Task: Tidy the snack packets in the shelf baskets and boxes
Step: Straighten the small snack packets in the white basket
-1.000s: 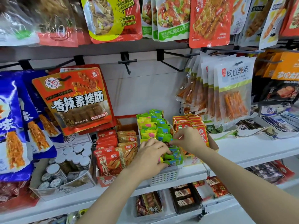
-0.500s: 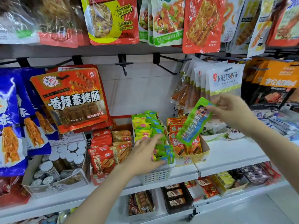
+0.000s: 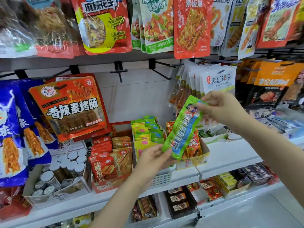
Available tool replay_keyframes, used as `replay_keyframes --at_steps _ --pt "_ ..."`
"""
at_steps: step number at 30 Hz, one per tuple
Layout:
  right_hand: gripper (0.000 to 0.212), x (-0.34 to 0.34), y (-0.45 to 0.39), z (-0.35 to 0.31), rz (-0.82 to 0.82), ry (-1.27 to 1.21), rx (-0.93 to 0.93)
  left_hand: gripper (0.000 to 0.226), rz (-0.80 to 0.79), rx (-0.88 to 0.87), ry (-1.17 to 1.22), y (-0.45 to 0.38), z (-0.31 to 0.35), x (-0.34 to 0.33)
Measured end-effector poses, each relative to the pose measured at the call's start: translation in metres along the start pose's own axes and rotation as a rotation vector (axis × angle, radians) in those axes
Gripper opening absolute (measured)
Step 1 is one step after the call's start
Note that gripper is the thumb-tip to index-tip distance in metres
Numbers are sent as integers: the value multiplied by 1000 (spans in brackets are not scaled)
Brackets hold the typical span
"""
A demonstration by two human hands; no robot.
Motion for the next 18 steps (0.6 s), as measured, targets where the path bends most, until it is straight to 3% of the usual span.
replay_keyframes --at_steps 2,8,11,14,16,18 --pt "24 -1 -2 5 -10 10 -44 10 66 7 102 4 -6 4" --pt "15 -4 -6 26 5 -47 -145 23 51 39 256 6 -7 10" --pt "12 -7 -5 29 -4 -163 -165 33 -87 101 373 7 -4 3" --pt "5 -18 -2 27 -65 -419 -162 65 -315 311 756 13 -2 -12" --pt "6 -24 0 26 -100 -537 -148 57 -386 354 916 17 4 -15" --pt "4 -23 1 28 -106 -540 -134 46 -395 321 895 19 7 -17"
Point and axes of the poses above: each hand's wrist, its own y-axis away from the middle knuckle, its own x-axis out of the back of the hand, z = x × y, the point moved 6 cm from there along -y, towards the middle knuckle, and after that the axes turned 11 degrees about x, right-handed, at the moved point
